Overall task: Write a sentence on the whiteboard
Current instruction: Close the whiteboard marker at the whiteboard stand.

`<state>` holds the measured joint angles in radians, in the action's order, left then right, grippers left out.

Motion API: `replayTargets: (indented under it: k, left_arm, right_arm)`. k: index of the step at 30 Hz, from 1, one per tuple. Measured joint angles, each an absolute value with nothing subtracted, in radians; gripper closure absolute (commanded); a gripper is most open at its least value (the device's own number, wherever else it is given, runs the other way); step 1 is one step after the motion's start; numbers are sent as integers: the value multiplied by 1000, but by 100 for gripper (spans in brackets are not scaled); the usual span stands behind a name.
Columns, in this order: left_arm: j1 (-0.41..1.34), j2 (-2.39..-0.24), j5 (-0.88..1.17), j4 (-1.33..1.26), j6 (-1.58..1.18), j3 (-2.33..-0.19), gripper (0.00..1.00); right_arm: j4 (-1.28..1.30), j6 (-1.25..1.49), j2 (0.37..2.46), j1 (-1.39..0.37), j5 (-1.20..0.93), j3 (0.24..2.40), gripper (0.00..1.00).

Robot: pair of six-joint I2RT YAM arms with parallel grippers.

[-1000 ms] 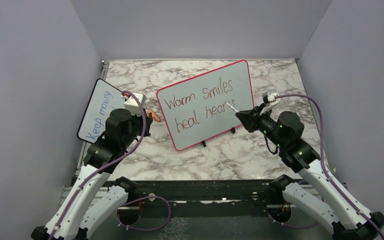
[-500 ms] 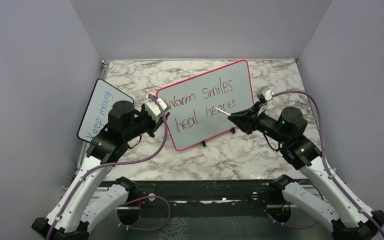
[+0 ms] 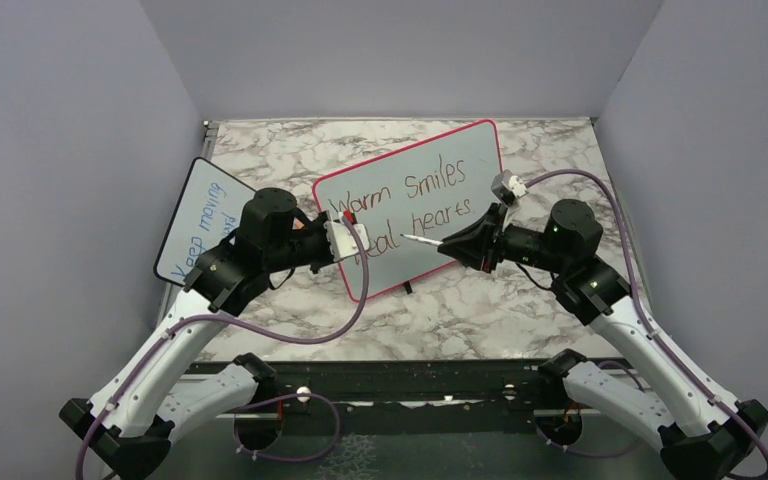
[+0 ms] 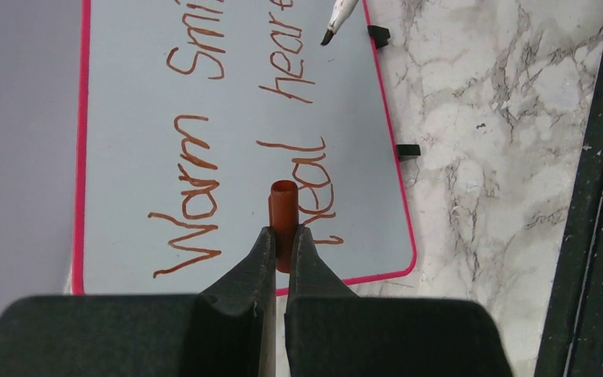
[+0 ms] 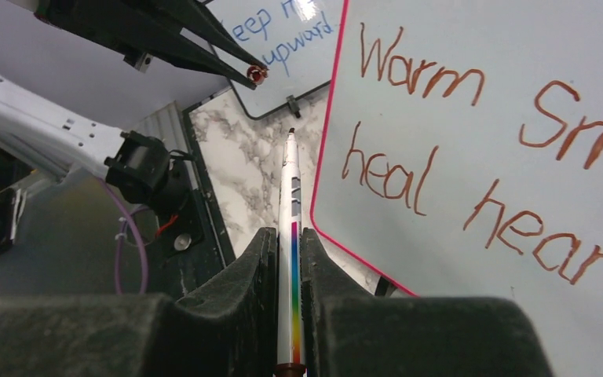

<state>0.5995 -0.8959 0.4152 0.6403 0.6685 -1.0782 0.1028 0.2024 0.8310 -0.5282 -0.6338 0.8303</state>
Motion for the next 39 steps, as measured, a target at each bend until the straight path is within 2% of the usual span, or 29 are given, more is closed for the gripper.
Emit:
replayTargets:
  k: [14,22,39]
  left_arm:
    - [834,-976,189,747,858,-1123,100]
    - [881,-981,96,751,893,-1123,100]
    - [944,-1015,47,755,907,-1145,100]
  right_arm:
    - [63,217,908,-528,-790,842,100]
    - [62,215,954,-528,-860,858,100]
    - [72,199,1019,-528,-886,865,100]
